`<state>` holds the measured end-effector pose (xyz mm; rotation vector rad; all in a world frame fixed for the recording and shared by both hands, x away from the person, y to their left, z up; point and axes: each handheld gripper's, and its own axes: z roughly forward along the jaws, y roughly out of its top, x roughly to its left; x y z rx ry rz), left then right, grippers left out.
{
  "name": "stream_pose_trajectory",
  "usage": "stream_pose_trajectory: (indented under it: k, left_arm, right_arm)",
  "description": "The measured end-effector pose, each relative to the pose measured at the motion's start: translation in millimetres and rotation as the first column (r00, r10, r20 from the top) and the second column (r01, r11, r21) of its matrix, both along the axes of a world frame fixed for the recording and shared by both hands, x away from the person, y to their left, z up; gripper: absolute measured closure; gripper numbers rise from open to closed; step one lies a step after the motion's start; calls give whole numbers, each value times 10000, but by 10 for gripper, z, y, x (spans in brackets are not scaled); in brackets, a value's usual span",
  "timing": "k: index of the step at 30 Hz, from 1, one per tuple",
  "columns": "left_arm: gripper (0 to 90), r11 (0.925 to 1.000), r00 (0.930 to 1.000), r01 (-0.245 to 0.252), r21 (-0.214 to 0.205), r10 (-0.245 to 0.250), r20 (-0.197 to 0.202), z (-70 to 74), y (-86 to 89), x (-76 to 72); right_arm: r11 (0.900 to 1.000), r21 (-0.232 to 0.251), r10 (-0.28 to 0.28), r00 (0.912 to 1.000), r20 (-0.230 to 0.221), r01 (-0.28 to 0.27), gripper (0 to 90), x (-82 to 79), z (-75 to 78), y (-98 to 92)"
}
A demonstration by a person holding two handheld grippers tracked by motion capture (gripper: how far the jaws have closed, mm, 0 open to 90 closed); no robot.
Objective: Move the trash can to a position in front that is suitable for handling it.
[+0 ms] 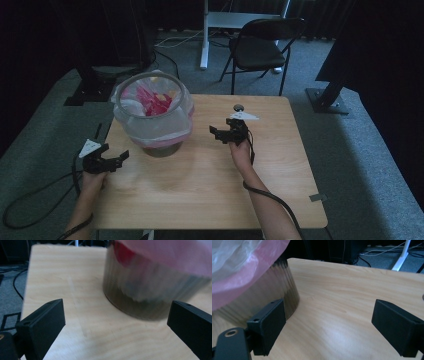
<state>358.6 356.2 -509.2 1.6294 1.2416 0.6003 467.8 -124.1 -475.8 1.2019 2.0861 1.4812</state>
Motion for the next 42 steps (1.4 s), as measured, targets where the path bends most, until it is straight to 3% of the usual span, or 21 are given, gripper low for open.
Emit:
stream_pose_trajectory:
  k: [4, 6, 9, 13, 22, 28, 33, 35, 39, 42]
  left_arm:
    - [15, 9999, 9999, -123, 63, 122, 51, 67, 34, 87]
    - [15, 9998, 9995, -180, -42, 181, 251, 122, 44, 142]
    - [15, 9991, 9987, -404, -83, 407, 303, 152, 50, 199]
    - [15, 9962, 9965, -772, -405, 784, 296, 186, 19, 251]
    - [15, 9905, 9904, -1373, -99, 1375, 129, 235, 56, 432]
    - [15, 9914, 9918, -1276, 275, 1272, 141, 312, -12, 561]
    - [15, 9896, 9903, -1386, 377, 1381, 159, 386, -35, 631]
    - [15, 9879, 9888, -1477, 480, 1465, 289, 406, -55, 640]
    - [15, 9847, 9861, -1663, 525, 1657, 161, 436, -88, 672]
    - [15, 9861, 9879, -1549, 600, 1540, 196, 457, -127, 691]
  right_arm:
    - [9997, 193, -123, 9999, -69, 124, 113, 115, 97, 66]
    - [9981, 591, -173, 9999, -8, 173, 113, 181, 197, 134]
    - [9966, 795, -233, 9996, 152, 220, 113, 242, 294, 227]
    - [9986, 511, -110, 9997, 232, 99, 113, 320, 397, 384]
    - [9984, 569, -27, 9999, -109, 33, 113, 511, 479, 607]
    - [9998, 173, -123, 9994, -315, 128, 113, 606, 541, 721]
    - [9994, 269, -211, 9987, -465, 224, 113, 639, 548, 779]
    - [9976, 656, -173, 9973, -717, 221, 113, 661, 548, 794]
    - [9973, 666, -242, 9966, -791, 295, 113, 672, 555, 840]
    - [9982, 583, -81, 9967, -810, 129, 113, 669, 549, 877]
